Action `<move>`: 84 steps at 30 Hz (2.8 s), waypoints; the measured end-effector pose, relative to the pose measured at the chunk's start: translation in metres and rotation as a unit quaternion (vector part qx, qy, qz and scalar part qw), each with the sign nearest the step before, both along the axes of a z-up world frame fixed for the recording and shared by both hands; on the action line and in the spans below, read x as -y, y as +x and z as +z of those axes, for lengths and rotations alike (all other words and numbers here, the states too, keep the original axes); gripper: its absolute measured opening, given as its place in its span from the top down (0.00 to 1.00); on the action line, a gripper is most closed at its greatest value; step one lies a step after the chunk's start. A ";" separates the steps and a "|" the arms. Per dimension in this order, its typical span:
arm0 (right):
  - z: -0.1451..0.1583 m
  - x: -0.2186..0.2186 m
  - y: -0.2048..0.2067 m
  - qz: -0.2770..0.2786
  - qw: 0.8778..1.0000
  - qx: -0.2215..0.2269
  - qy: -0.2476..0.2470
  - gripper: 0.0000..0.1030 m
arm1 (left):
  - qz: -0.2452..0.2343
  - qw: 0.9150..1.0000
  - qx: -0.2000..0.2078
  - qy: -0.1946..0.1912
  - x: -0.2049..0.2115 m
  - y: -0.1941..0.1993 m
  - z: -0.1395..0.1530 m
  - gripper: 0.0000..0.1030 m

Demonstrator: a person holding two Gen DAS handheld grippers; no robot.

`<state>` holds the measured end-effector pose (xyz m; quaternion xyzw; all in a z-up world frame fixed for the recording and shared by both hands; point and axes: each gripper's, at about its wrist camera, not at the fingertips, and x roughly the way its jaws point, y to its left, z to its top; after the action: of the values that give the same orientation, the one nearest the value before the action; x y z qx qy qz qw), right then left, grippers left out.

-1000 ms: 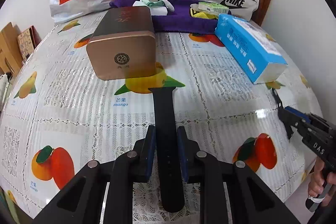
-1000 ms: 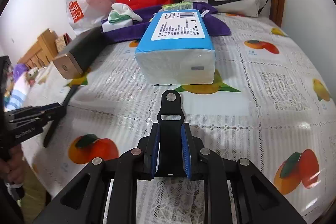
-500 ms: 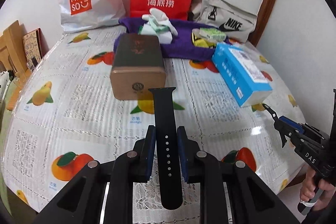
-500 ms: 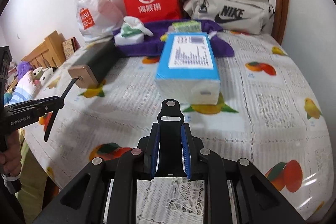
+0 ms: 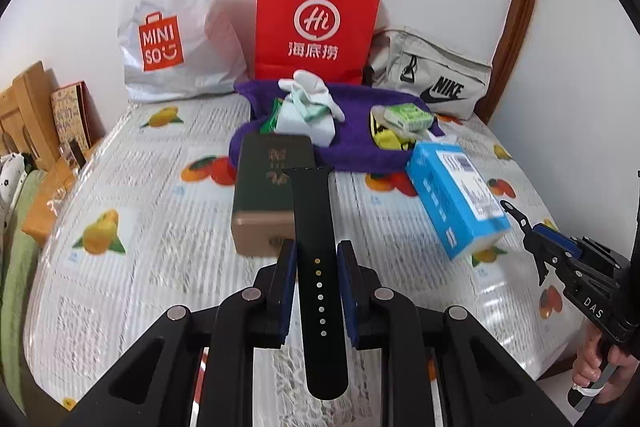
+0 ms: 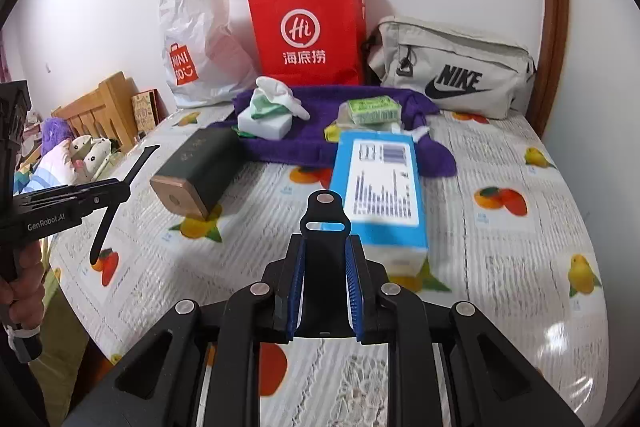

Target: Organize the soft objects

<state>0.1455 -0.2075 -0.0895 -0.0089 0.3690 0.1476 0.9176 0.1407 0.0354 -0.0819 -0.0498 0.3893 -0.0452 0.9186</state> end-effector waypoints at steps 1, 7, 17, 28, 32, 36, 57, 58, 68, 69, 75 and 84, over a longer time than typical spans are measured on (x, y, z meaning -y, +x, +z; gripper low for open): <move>0.001 -0.001 0.002 0.002 1.000 0.000 0.001 0.80 | 0.000 1.000 0.001 0.001 0.000 0.002 0.002 0.81; 0.009 -0.004 0.021 0.008 1.000 0.004 0.008 0.80 | 0.001 1.000 0.008 0.007 0.000 0.021 0.014 0.81; 0.023 -0.005 0.052 0.004 1.000 0.007 0.008 0.80 | 0.003 1.000 0.011 0.005 0.000 0.050 0.024 0.81; 0.038 -0.008 0.082 0.004 1.000 0.022 0.012 0.80 | 0.003 1.000 0.018 0.003 -0.001 0.077 0.036 0.81; 0.042 -0.009 0.093 0.003 1.000 0.025 0.011 0.80 | 0.004 1.000 0.018 0.000 -0.004 0.089 0.037 0.81; 0.042 -0.010 0.107 0.002 1.000 0.026 0.011 0.80 | 0.007 1.000 0.016 -0.003 -0.007 0.101 0.037 0.81; 0.021 -0.014 0.185 0.002 1.000 0.008 0.024 0.80 | 0.015 1.000 -0.002 -0.005 -0.019 0.172 0.020 0.81; 0.020 -0.015 0.188 0.002 1.000 0.007 0.023 0.80 | 0.015 1.000 -0.003 -0.006 -0.020 0.176 0.019 0.81; 0.014 -0.021 0.224 0.012 1.000 0.005 0.020 0.80 | 0.017 1.000 -0.006 -0.008 -0.023 0.209 0.013 0.81; 0.013 -0.023 0.228 0.014 1.000 0.005 0.018 0.80 | 0.017 1.000 -0.007 -0.008 -0.024 0.212 0.013 0.81; 0.005 -0.030 0.248 0.022 1.000 -0.001 0.012 0.80 | 0.016 1.000 -0.013 -0.011 -0.025 0.229 0.006 0.81; -0.013 -0.034 0.274 0.026 0.999 -0.027 0.008 0.80 | 0.012 0.999 -0.036 -0.020 -0.028 0.252 -0.011 0.81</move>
<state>0.4193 -0.1736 -0.1023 -0.0069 0.3924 0.1745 0.9031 0.3932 0.0634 -0.0924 -0.0744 0.4202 -0.0397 0.9035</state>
